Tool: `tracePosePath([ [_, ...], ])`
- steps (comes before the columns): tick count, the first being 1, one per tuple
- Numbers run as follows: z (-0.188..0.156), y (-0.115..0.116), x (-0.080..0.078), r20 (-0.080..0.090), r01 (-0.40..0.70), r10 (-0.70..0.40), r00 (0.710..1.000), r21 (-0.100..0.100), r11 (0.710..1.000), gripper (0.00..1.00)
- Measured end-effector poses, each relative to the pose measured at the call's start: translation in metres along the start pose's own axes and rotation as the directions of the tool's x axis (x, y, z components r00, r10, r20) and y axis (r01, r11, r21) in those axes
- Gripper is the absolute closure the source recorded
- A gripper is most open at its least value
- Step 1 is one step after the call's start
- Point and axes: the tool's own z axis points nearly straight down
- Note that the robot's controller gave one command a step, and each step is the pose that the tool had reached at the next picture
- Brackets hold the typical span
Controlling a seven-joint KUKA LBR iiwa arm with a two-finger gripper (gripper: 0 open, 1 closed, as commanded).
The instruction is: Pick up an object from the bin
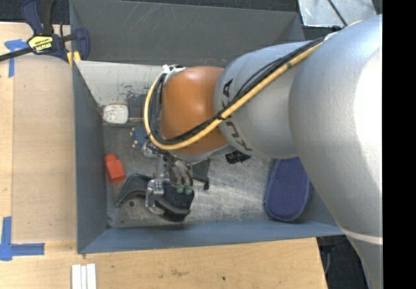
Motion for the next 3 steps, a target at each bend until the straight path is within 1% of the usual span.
tracePosePath([
  [1,0.023,-0.009,-0.023,-0.021,-0.156,0.156,0.988,-0.004,0.988,0.00],
  [2,0.042,-0.028,-0.100,0.001,-0.534,0.534,0.845,-0.008,0.845,0.00],
  [3,0.040,-0.027,-0.102,0.000,-0.531,0.531,0.848,-0.001,0.848,0.00],
])
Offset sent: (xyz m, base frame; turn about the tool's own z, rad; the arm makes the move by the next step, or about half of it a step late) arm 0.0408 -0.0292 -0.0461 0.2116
